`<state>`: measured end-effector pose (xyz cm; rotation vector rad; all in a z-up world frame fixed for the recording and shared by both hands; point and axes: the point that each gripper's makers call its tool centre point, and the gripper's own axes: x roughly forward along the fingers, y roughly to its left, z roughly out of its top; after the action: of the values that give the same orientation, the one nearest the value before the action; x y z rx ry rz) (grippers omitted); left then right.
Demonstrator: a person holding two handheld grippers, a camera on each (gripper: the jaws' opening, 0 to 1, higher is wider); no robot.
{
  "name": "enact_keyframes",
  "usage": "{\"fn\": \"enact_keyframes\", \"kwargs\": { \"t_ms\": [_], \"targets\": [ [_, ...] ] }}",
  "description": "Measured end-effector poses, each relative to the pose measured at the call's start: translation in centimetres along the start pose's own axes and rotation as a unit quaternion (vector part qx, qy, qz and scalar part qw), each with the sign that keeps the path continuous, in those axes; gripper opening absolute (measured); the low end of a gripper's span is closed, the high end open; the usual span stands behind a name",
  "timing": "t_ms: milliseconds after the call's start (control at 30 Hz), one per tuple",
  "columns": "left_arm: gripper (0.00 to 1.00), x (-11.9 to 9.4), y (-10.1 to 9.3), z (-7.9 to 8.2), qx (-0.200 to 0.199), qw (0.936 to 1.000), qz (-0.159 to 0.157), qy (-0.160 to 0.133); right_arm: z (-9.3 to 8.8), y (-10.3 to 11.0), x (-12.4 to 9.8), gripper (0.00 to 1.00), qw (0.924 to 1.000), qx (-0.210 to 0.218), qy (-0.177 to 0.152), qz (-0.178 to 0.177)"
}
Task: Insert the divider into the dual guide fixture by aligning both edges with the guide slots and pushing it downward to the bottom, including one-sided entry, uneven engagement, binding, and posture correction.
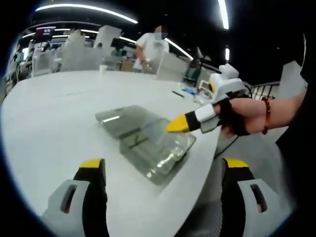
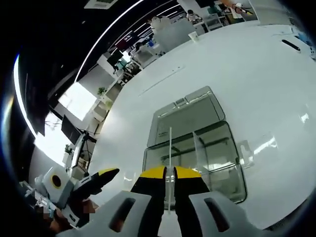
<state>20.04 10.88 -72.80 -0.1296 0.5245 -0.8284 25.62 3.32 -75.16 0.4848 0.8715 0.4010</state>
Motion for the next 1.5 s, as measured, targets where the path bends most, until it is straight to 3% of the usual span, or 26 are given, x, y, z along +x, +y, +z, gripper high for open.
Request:
{"fn": "enact_keyframes", "kwargs": {
  "t_ms": [200,767,967,1100,1500],
  "targets": [
    [0.95,-0.3,0.3,0.3,-0.012,0.9998,0.000,-0.013,-0.1,0.0,0.5,0.01,0.9999,-0.013,0.008,-0.003],
    [0.94,-0.2,0.4,-0.3,-0.015,0.9999,0.001,0.001,-0.4,-0.1,1.0,0.01,0.9995,-0.025,0.019,-0.007],
    [0.93,-0.1,0.5,-0.3,-0.018,0.9998,-0.001,0.003,-0.5,0.5,1.2,0.01,0.9941,-0.100,0.036,-0.021],
    [0.93,-0.1,0.4,-0.4,-0.018,0.9998,-0.006,0.007,-0.4,0.7,1.2,0.01,0.9923,-0.116,0.038,-0.024],
    [0.93,0.1,0.4,-0.6,-0.015,0.9997,-0.013,0.013,-0.1,0.6,1.2,0.00,0.9942,-0.099,0.037,-0.019]
  ]
}}
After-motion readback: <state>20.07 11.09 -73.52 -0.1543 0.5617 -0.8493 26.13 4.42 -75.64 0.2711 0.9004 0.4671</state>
